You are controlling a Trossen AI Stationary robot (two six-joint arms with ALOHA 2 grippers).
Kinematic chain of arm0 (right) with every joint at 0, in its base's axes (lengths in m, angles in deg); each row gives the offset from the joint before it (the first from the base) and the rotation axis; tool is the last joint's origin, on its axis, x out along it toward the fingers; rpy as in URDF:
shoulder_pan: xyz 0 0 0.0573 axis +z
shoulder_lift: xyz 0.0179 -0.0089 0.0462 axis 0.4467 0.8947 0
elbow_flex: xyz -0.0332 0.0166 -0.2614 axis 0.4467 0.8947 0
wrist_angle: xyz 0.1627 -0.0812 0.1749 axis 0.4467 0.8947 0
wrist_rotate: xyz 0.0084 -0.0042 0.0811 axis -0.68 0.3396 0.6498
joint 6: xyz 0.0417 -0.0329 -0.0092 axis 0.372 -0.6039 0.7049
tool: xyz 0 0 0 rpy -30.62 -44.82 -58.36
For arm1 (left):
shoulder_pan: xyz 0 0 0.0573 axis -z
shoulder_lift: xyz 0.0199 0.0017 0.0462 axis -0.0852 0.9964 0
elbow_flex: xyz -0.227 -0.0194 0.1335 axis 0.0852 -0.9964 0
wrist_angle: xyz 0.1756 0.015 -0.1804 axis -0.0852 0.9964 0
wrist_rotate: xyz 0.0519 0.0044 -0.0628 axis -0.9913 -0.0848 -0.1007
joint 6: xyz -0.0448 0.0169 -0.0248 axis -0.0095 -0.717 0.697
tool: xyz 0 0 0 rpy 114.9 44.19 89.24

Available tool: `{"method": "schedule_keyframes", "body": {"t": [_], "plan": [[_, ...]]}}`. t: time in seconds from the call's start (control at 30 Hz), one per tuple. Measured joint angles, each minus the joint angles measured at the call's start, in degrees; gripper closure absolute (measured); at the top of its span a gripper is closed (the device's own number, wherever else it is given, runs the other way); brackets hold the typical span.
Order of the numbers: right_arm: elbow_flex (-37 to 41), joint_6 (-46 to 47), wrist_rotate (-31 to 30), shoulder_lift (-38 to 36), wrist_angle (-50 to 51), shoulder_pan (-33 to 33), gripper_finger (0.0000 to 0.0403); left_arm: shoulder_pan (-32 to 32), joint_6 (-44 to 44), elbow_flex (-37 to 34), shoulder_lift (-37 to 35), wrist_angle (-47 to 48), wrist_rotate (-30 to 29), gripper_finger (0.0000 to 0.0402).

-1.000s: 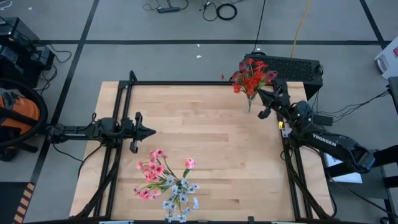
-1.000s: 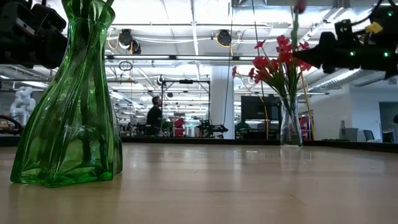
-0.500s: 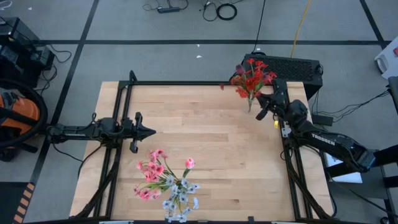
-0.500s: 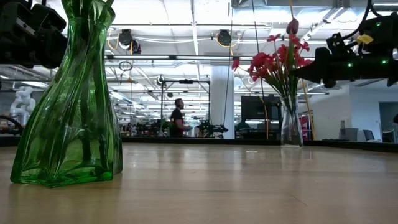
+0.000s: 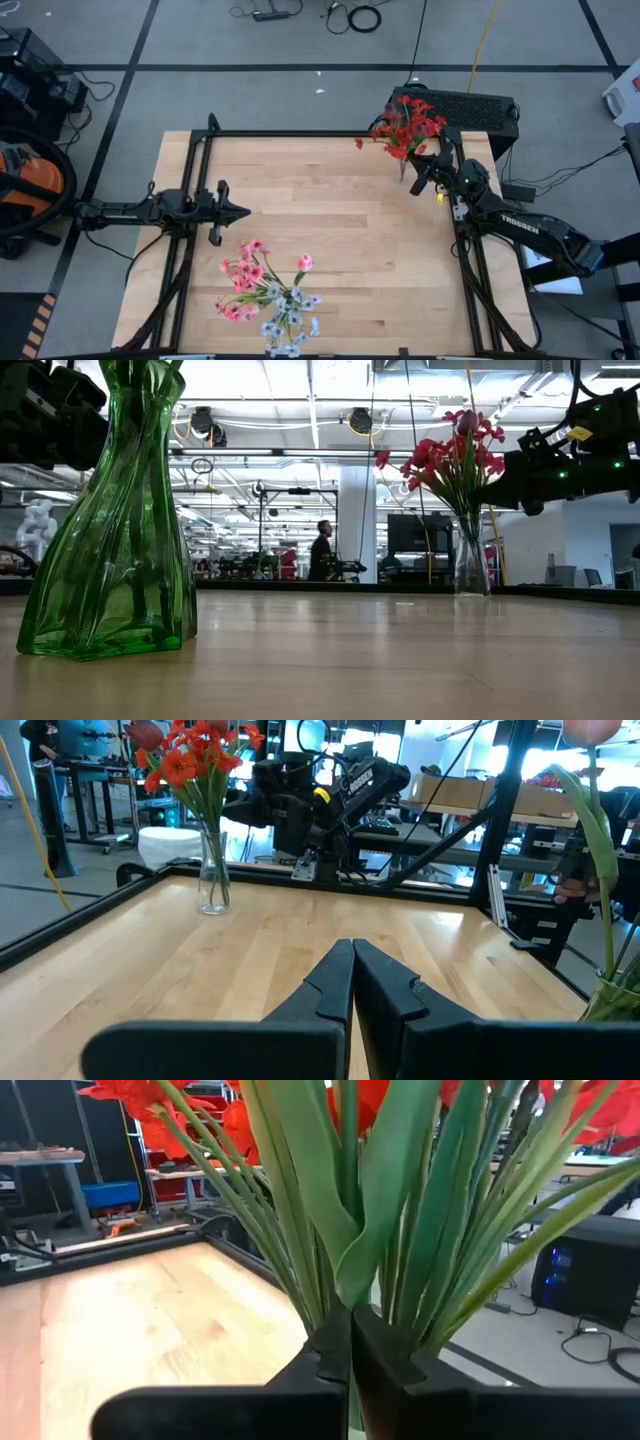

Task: Sort flowers into vase by color
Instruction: Put the red flower into the transparent vase, then return to Home Position

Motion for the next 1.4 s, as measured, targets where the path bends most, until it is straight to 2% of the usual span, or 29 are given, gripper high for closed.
{"method": "schedule_keyframes", "body": {"t": [0.3, 0.57, 0.77, 0.97, 1.27, 1.4], "plan": [[-1.66, -0.18, -0.01, 0.04, 2.51, 0.0, 0.0402, 0.0, 0.0, 0.0, 0.0, 0.0, -0.01, 0.0386], [-13.43, -3.0, -0.55, 0.04, 25.04, 0.0, 0.0359, 0.02, 0.0, 0.0, 0.0, 0.0, -0.01, 0.0386], [-19.86, -1.82, -0.55, 0.02, 36.48, 0.0, 0.0323, 0.02, 0.0, 0.0, 0.0, 0.0, -0.01, 0.0386], [-25.08, -2.74, -0.53, 0.02, 49.17, 0.0, 0.0308, -0.01, 0.02, 0.0, 0.0, 0.0, -0.01, 0.0386], [-28.56, -0.42, -0.4, -0.85, 55.81, 0.02, 0.0309, 0.02, 0.0, 0.0, 0.0, 0.0, -0.01, 0.0386], [-28.7, 4.77, 3.14, -3.66, 61.66, 0.11, 0.0312, 0.01, 0.0, 0.0, 0.0, 0.0, -0.03, 0.0386]]}}
